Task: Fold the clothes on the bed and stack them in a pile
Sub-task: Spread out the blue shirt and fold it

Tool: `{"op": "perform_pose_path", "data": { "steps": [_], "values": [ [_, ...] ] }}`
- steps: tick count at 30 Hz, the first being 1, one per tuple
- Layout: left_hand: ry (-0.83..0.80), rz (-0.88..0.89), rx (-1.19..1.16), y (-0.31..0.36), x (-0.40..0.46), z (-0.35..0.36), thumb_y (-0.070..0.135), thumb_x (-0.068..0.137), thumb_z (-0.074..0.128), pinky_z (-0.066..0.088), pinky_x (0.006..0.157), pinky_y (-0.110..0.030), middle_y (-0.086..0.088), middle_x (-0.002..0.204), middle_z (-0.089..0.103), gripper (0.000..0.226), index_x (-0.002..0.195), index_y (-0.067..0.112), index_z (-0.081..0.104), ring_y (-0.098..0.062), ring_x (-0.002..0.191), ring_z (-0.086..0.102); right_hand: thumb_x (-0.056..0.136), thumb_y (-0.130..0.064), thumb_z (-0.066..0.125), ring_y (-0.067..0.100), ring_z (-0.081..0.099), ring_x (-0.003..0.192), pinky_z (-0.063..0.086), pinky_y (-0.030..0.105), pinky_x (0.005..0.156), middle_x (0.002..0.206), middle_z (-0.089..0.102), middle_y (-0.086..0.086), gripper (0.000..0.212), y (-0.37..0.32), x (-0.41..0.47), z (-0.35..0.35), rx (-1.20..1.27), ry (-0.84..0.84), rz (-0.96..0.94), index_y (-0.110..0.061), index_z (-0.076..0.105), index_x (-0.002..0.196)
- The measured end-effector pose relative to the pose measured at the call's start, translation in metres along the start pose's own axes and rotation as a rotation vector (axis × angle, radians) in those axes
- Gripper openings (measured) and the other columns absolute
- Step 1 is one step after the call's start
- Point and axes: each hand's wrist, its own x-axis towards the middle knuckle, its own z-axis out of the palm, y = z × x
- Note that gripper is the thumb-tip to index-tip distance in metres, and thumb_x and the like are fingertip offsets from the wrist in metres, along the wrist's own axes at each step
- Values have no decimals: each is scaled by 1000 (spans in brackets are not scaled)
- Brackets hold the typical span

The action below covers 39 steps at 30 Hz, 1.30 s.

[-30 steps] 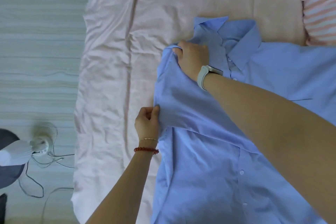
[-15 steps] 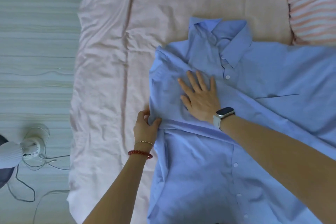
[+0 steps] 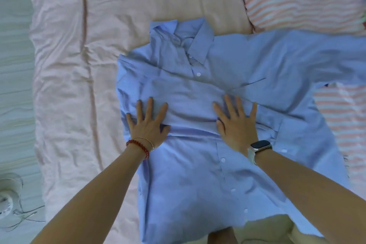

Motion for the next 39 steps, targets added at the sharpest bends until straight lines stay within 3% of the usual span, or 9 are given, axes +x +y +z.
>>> {"op": "perform_pose_path", "data": {
  "steps": [6,10,14,22,27,30,34,37,39],
  "values": [
    [-96,-141,64,32,5,-19,47,85,49,6,106,-66,-3,156,-14,74,145,41,6,-34,142,-13,85,-49,-12,27,-1,144,-5,50,113,158,0,6,67,93,-22,33,-73,-170,132,-31,1,148],
    [-9,-127,60,92,-11,-38,19,81,53,3,108,-64,-7,156,-11,79,147,33,11,-35,142,-13,96,-29,39,34,36,133,24,47,110,145,38,19,46,105,-20,2,141,29,-12,-11,43,138],
    [72,26,-54,184,-5,-56,36,91,46,4,112,-59,-4,157,-9,71,148,33,4,-31,143,-12,80,-8,52,37,62,102,50,45,82,112,63,20,33,161,-27,-35,422,375,-79,1,64,109],
    [184,340,-67,405,61,-66,50,92,38,1,112,-55,2,157,-10,70,144,40,-9,-27,143,-14,97,-11,40,34,37,127,34,40,105,139,37,20,43,366,-22,-21,1095,443,765,1,35,138],
    [-12,313,75,475,98,-44,63,89,28,-8,105,-65,6,156,-16,67,144,46,-6,-31,141,-20,97,-14,40,21,45,65,40,33,59,91,50,17,21,441,-4,-4,1654,577,1232,-11,51,79],
    [-43,286,186,475,104,-28,67,86,28,-10,103,-68,6,156,-17,68,143,48,-4,-33,140,-21,96,-19,47,27,59,91,51,42,85,108,59,12,14,471,11,-9,1992,773,1317,-11,55,105],
    [-67,274,224,473,106,-30,67,84,31,-5,105,-67,8,155,-17,70,142,51,-5,-32,141,-19,96,-30,46,28,51,120,44,35,96,132,51,11,39,500,24,-19,1808,718,1461,-9,46,130],
    [-128,276,155,476,108,-46,59,88,39,-1,108,-64,11,156,-9,64,143,49,8,-28,143,-13,97,-17,45,17,57,86,42,24,73,96,62,6,7,490,27,-33,1622,923,1255,-15,51,95],
    [-81,249,-158,474,109,-66,41,92,50,12,112,-55,3,155,18,49,139,34,37,-26,143,11,95,-15,49,5,44,63,35,14,59,68,50,-7,23,468,25,-40,1467,962,981,-17,47,72]
  ]
}}
